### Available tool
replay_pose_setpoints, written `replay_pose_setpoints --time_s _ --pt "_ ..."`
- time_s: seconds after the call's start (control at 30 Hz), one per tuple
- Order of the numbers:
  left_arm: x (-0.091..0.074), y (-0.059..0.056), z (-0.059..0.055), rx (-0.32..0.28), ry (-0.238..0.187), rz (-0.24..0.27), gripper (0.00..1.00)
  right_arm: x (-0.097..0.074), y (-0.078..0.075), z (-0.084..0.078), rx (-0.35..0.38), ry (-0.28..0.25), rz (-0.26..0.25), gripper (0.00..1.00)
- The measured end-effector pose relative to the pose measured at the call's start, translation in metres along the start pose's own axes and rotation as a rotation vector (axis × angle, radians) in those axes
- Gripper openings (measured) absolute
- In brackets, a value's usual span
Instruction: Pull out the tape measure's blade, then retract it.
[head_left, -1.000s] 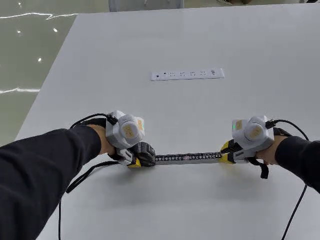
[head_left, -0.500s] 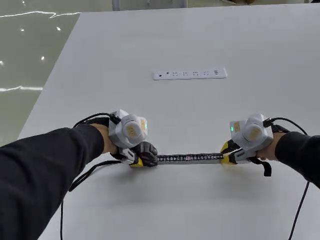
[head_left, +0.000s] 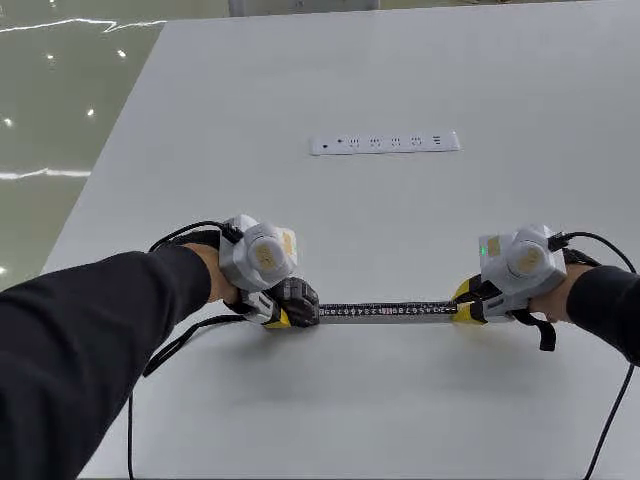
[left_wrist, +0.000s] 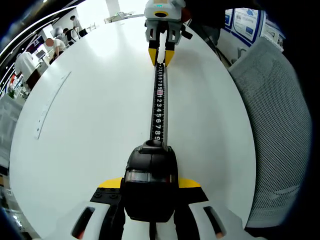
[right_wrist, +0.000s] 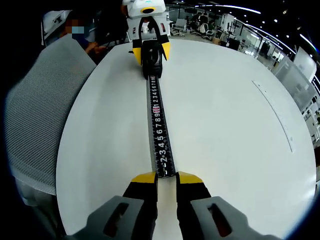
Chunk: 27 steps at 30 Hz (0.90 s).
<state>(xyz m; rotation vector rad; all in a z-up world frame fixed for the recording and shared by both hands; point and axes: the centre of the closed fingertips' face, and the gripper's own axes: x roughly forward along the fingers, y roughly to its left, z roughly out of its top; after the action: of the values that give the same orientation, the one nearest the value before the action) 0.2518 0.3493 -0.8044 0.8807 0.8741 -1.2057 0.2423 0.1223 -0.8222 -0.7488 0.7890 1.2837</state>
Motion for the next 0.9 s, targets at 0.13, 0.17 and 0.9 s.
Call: replay_pose_setpoints --time_s 0.13,0.17,0.9 --pt "0.000 0.000 0.000 -0.002 0.000 0.001 0.34 -0.002 0.000 0.001 0.011 0.003 -0.004 0.09" --pt "-0.001 0.000 0.000 -0.001 -0.001 0.001 0.34 -0.003 0.000 0.001 0.011 0.004 -0.005 0.09" --pt "0.000 -0.001 0.000 -0.001 -0.003 0.000 0.34 -0.014 -0.004 -0.017 0.034 0.029 -0.020 0.09"
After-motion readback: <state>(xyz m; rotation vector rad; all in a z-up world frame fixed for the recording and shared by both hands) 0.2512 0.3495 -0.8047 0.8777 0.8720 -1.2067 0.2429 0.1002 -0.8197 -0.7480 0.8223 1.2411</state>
